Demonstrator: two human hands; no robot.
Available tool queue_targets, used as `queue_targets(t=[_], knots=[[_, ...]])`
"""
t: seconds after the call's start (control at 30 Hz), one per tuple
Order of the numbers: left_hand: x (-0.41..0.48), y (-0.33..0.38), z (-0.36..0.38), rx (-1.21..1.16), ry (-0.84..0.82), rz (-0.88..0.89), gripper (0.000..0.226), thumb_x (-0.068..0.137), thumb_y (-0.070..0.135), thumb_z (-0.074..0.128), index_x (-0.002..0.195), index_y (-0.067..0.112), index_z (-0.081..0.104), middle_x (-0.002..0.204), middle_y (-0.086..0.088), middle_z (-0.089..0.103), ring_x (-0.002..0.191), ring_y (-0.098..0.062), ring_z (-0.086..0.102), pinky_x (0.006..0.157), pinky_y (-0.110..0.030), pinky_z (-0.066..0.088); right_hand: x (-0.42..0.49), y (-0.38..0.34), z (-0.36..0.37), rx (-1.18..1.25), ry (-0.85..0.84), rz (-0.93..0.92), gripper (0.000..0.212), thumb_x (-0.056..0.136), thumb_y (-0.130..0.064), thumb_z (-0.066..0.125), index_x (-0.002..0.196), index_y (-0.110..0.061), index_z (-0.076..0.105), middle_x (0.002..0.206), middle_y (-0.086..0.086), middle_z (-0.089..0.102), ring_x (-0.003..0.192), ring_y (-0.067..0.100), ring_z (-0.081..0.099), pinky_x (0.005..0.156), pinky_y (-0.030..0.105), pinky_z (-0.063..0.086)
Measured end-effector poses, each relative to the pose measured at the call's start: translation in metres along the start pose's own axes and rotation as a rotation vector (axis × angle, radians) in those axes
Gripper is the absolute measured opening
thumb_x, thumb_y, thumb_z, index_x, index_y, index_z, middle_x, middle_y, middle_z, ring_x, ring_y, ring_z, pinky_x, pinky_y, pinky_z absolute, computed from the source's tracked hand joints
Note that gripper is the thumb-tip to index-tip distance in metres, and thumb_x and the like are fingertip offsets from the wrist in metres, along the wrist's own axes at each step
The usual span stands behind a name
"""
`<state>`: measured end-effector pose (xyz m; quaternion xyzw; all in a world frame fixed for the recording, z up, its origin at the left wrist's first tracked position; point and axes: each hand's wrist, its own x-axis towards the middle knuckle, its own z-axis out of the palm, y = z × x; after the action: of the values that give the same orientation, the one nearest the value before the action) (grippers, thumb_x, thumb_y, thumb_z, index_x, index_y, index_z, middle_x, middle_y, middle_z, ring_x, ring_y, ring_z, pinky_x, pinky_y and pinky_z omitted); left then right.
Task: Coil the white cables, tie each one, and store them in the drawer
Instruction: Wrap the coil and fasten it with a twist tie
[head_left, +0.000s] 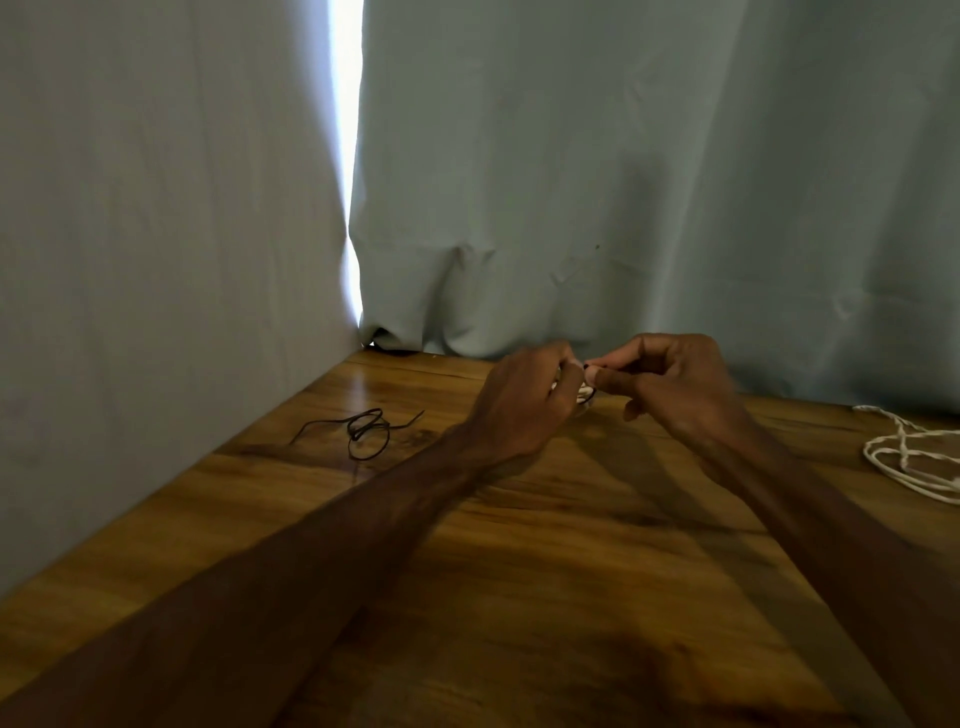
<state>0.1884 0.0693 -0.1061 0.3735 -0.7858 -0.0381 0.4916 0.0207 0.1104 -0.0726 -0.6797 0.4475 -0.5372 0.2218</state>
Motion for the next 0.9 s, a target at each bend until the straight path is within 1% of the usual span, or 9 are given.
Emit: queue_targets(t=[0.1,0.2,0.3,0.37,0.47,0.6,0.7,0.77,0.9], knots=[[-0.001,-0.003,0.002,0.036,-0.009,0.038,0.027,0.099,0.028,0.044,0.081,0.014,0.059,0.066,0.005,0.052,0.057,-0.017,0.048,0.057,-0.031,0.029,-0.002,-0.004,0.000,-0.034,-0.011,0.012,0.005,0.080,-0.008,0.083,0.080,-0.011,0.078,0.079,0.003,0.079,0.081,0.026,0.076,0.058,0.028,0.055],[-0.001,-0.002,0.002,0.024,-0.011,0.035,0.029,0.098,0.028,0.043,0.081,0.012,0.060,0.065,0.002,0.054,0.058,-0.021,0.050,0.056,-0.035,0.033,-0.004,-0.005,0.000,-0.029,0.004,0.004,0.007,0.080,-0.007,0.083,0.079,-0.011,0.078,0.078,0.004,0.079,0.080,0.027,0.076,0.060,0.031,0.055],[-0.001,0.001,0.001,-0.016,-0.014,0.034,0.026,0.098,0.026,0.043,0.079,0.014,0.056,0.066,0.001,0.055,0.060,-0.024,0.053,0.058,-0.040,0.039,-0.005,-0.005,0.001,-0.018,0.022,-0.025,0.006,0.080,-0.007,0.082,0.079,-0.011,0.078,0.077,0.003,0.079,0.072,0.018,0.075,0.056,0.023,0.053],[-0.001,0.002,0.000,-0.055,-0.014,0.023,0.022,0.098,0.025,0.044,0.079,0.018,0.053,0.067,0.003,0.055,0.062,-0.022,0.054,0.059,-0.038,0.040,-0.006,-0.006,0.002,-0.010,0.039,-0.042,0.006,0.080,-0.006,0.082,0.078,-0.010,0.078,0.076,0.003,0.078,0.064,0.009,0.071,0.055,0.018,0.051],[0.000,0.003,-0.002,-0.130,-0.013,-0.005,0.016,0.099,0.023,0.046,0.085,0.020,0.054,0.070,0.004,0.058,0.064,-0.017,0.054,0.060,-0.037,0.041,-0.007,-0.008,0.004,-0.020,0.068,-0.060,0.006,0.080,-0.008,0.082,0.078,-0.012,0.079,0.076,0.002,0.077,0.056,0.004,0.065,0.054,0.018,0.051],[0.000,0.002,-0.006,-0.181,-0.052,-0.023,0.015,0.101,0.021,0.049,0.088,0.020,0.057,0.069,0.004,0.059,0.062,-0.012,0.053,0.061,-0.040,0.043,-0.008,-0.008,0.004,0.079,0.072,0.017,0.003,0.081,-0.006,0.082,0.081,-0.008,0.079,0.079,0.007,0.078,0.068,0.016,0.071,0.058,0.025,0.057],[-0.002,0.000,-0.006,-0.217,-0.121,-0.049,0.016,0.103,0.022,0.050,0.089,0.019,0.058,0.071,-0.003,0.061,0.062,-0.012,0.053,0.062,-0.044,0.045,-0.008,-0.006,0.002,0.166,0.047,0.093,0.004,0.080,-0.002,0.081,0.083,-0.002,0.078,0.082,0.016,0.078,0.068,0.020,0.071,0.055,0.022,0.053],[-0.005,0.000,-0.005,-0.303,-0.186,-0.096,0.017,0.103,0.027,0.049,0.090,0.022,0.058,0.073,-0.008,0.061,0.064,-0.014,0.054,0.061,-0.046,0.046,-0.008,-0.004,0.000,0.168,0.039,0.127,0.004,0.079,-0.001,0.080,0.082,-0.001,0.077,0.084,0.019,0.077,0.069,0.020,0.071,0.055,0.021,0.052],[-0.009,0.002,-0.003,-0.411,-0.303,-0.204,0.020,0.104,0.038,0.049,0.098,0.022,0.059,0.084,-0.003,0.062,0.073,-0.014,0.055,0.067,-0.039,0.045,-0.003,0.003,-0.005,0.102,0.034,0.169,0.004,0.079,-0.003,0.081,0.081,-0.006,0.078,0.086,0.015,0.078,0.075,0.020,0.070,0.060,0.026,0.051]])
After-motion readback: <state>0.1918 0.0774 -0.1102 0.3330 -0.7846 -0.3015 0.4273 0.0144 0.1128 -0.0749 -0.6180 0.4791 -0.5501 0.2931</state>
